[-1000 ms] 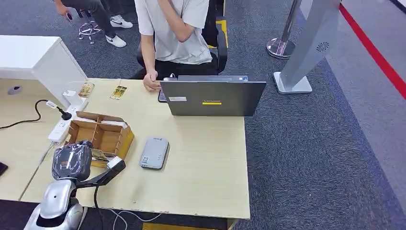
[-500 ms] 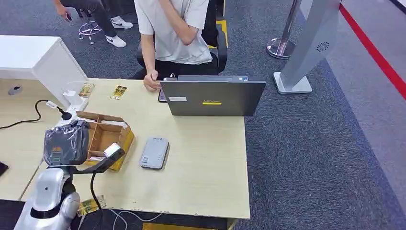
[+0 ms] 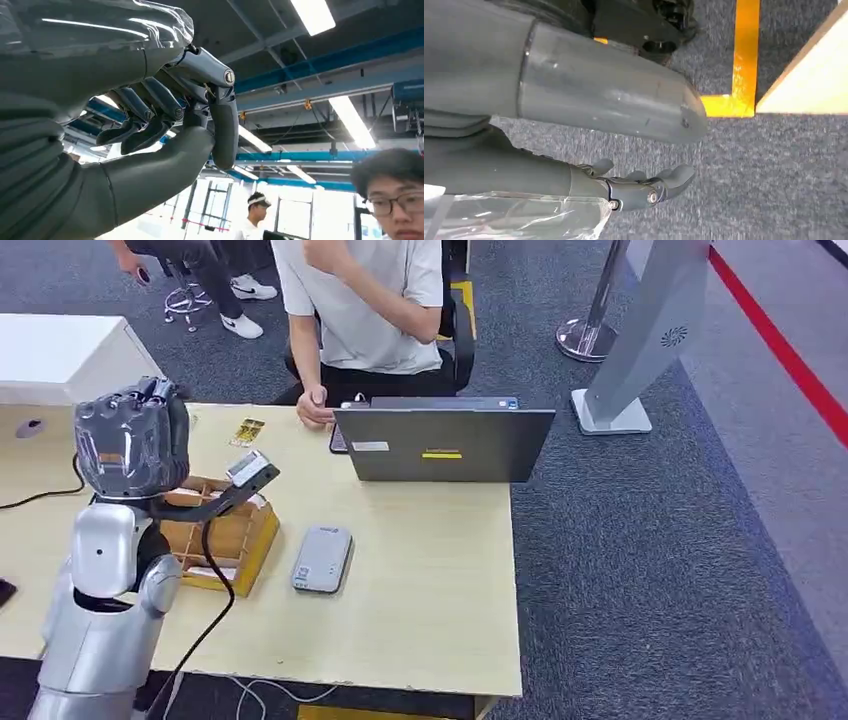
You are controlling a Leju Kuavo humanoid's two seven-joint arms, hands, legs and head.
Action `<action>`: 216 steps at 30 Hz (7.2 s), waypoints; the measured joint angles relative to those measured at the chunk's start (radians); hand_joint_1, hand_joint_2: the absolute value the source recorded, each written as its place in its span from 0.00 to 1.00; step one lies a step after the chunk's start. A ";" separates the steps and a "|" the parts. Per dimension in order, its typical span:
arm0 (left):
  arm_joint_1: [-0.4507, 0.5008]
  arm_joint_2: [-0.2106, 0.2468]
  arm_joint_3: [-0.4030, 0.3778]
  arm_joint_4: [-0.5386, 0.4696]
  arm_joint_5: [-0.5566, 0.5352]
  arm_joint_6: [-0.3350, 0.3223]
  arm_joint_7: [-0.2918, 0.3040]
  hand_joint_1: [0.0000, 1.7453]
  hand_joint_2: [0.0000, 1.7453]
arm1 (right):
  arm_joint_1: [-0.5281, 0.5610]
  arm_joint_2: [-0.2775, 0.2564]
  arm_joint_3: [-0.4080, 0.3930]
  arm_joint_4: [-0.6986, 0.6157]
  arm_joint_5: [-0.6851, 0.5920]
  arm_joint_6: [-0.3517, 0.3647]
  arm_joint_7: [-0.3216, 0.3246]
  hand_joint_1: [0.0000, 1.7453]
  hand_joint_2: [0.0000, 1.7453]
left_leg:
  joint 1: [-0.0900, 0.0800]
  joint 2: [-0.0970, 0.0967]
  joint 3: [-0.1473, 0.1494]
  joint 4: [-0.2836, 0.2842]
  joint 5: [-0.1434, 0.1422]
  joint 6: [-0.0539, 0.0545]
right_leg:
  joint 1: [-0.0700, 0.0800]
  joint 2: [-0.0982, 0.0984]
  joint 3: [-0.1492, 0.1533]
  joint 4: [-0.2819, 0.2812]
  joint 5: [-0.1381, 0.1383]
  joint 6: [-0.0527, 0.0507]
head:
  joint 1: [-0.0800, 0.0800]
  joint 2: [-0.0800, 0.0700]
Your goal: Pass the card to the sensor for recognition and then transmit it.
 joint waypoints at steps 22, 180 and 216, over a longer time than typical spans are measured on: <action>0.373 0.018 -0.003 -0.088 0.114 0.111 -0.091 0.00 1.00 | 0.042 0.015 -0.049 0.010 -0.044 0.011 -0.015 0.00 0.00 | -0.001 0.003 0.000 -0.001 -0.004 0.000 | 0.000 0.003 0.000 0.000 -0.004 0.000 | 0.000 0.000; 0.373 0.010 0.180 0.241 0.097 -0.147 0.090 1.00 1.00 | 0.013 0.005 -0.114 0.007 0.128 0.020 0.034 0.00 0.00 | 0.000 0.000 0.001 -0.001 -0.002 -0.001 | 0.000 0.000 0.001 0.001 -0.004 -0.002 | 0.000 0.000; -0.204 -0.025 -0.059 0.258 -0.047 0.095 0.055 0.00 1.00 | -0.013 0.041 -0.143 0.016 0.186 -0.026 0.053 0.00 0.00 | 0.000 0.000 0.001 0.000 0.001 -0.003 | 0.000 0.000 -0.001 0.002 -0.001 -0.004 | -0.002 0.000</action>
